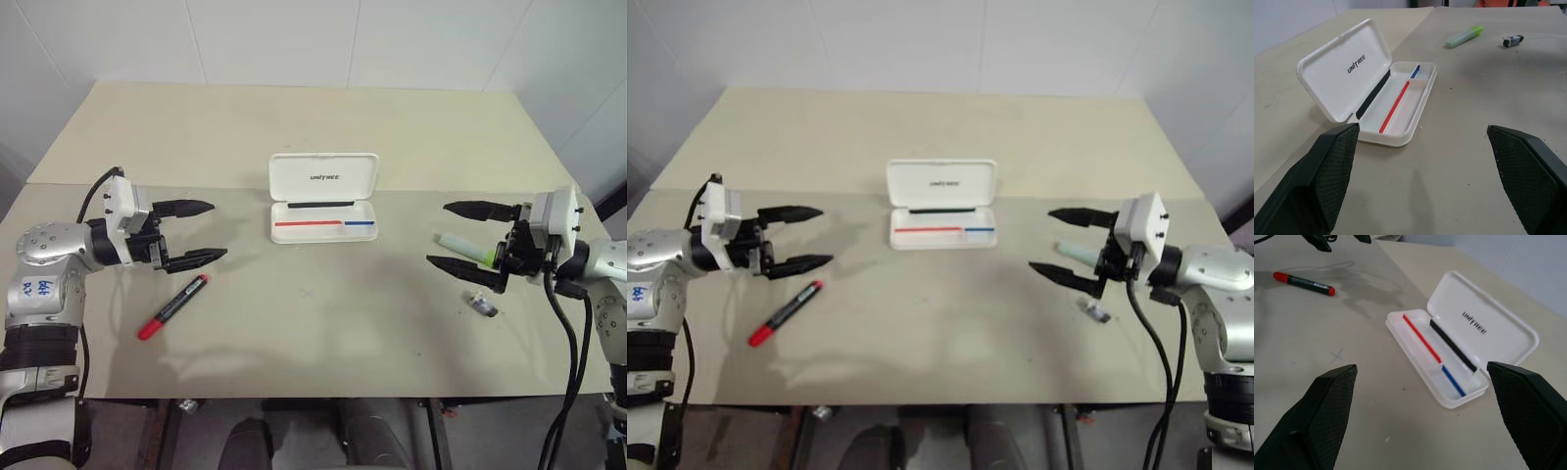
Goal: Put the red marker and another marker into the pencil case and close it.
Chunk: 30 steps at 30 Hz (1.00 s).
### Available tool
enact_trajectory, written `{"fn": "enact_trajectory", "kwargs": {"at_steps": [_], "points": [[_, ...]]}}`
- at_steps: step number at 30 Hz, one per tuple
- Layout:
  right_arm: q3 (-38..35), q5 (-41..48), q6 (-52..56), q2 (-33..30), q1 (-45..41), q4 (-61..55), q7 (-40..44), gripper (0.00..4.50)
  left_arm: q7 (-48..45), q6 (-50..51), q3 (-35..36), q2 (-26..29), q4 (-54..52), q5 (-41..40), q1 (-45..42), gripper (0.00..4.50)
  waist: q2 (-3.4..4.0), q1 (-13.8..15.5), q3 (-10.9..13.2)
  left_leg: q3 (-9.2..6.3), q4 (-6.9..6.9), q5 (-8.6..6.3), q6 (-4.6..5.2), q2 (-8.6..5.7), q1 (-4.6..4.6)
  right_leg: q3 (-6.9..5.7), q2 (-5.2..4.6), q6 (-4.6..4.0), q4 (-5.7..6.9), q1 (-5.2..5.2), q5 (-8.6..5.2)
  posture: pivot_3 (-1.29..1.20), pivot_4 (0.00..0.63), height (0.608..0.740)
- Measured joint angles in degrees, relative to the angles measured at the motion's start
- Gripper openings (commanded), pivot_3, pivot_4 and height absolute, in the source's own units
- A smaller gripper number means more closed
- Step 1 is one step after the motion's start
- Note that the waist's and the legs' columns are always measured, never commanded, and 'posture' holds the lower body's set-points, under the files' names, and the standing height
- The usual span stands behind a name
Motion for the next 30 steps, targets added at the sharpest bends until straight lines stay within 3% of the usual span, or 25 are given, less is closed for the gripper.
{"fn": "enact_trajectory", "kwargs": {"at_steps": [14, 17, 22, 30], "points": [[-1.54, 1.83, 1.99, -0.97, 1.51, -4.67, -1.27, 4.5, -3.92, -1.36, -6.36, -4.86, 4.45, 2.36, -8.14, 4.48, 0.0, 0.0, 0.0, -0.03, 0.07, 0.0, 0.0, -0.01, 0.0, 0.03, 0.04, 0.02, 0.03, 0.01, 0.01, 0.0, 0.15, 0.74], [-1.4, 2.44, 2.66, -0.59, 0.45, -6.52, -2.24, 4.5, -4.38, -1.37, -6.89, -5.64, 4.47, 2.64, -9.24, 3.84, 0.01, -0.22, 0.0, -0.01, 0.05, 0.0, 0.0, -0.01, 0.03, 0.07, 0.06, 0.02, 0.05, 0.0, 0.01, 0.0, 0.15, 0.74], [0.47, 3.81, 3.8, 1.3, -2.46, -9.09, -3.41, 4.5, -5.19, -1.28, -9.21, -6.65, 5.01, 4.12, -9.79, 2.27, 0.0, 0.02, 0.0, -0.06, 0.09, 0.0, 0.0, 0.01, 0.0, 0.06, 0.1, 0.01, 0.1, 0.0, 0.01, 0.0, 0.15, 0.74], [5.85, 3.79, 3.57, 4.12, -6.62, -9.84, -2.52, 4.5, 1.52, -3.65, -17.81, -14.92, 13.63, 15.36, -22.04, 2.27, 0.0, 1.13, 0.0, -0.08, 0.19, 0.0, 0.01, -0.07, -0.13, 0.13, 0.09, 0.13, -0.06, 0.02, 0.07, 0.0, 0.15, 0.74]]}}
